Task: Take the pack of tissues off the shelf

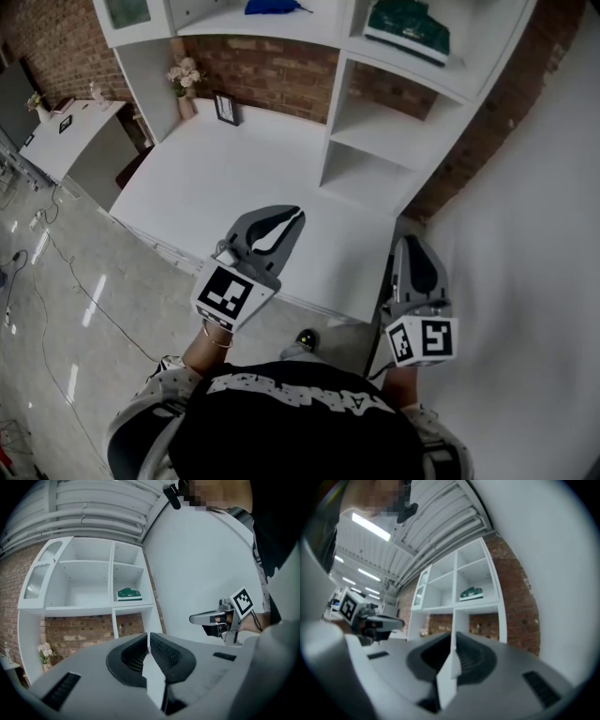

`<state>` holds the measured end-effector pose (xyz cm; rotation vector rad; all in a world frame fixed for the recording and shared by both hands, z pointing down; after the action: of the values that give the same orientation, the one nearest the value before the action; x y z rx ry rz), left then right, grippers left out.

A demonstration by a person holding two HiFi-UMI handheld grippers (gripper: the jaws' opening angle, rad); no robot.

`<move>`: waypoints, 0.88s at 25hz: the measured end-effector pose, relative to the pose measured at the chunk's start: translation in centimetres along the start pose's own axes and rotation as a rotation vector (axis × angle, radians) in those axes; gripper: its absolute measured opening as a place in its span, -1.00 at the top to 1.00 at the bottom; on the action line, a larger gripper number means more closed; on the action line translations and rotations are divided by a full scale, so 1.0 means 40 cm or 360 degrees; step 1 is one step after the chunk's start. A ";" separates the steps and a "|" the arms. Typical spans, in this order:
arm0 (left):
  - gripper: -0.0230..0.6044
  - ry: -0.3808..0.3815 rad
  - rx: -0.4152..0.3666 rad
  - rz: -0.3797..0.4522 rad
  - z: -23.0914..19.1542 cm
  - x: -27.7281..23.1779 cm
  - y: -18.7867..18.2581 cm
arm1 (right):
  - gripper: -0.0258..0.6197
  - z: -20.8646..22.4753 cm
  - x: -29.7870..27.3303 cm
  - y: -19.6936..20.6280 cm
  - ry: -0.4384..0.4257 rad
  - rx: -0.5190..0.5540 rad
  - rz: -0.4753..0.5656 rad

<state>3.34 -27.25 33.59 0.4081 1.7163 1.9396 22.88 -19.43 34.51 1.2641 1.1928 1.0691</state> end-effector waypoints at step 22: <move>0.70 -0.0042 -0.0157 0.0210 -0.088 -0.203 -0.190 | 0.78 0.131 -0.133 -0.185 -0.0013 0.0178 0.0163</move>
<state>9.45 -34.18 26.48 0.5197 1.6056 2.0927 27.07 -25.59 27.12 1.4276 1.2062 1.0824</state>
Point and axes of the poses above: the fingertips, and each gripper's own axes: x backward along the fingers, z to its right, y out of its underside, the point moved 4 cm from there along x, backward along the fingers, and after that the axes turned 9 degrees about -z, right-handed, at the moved point
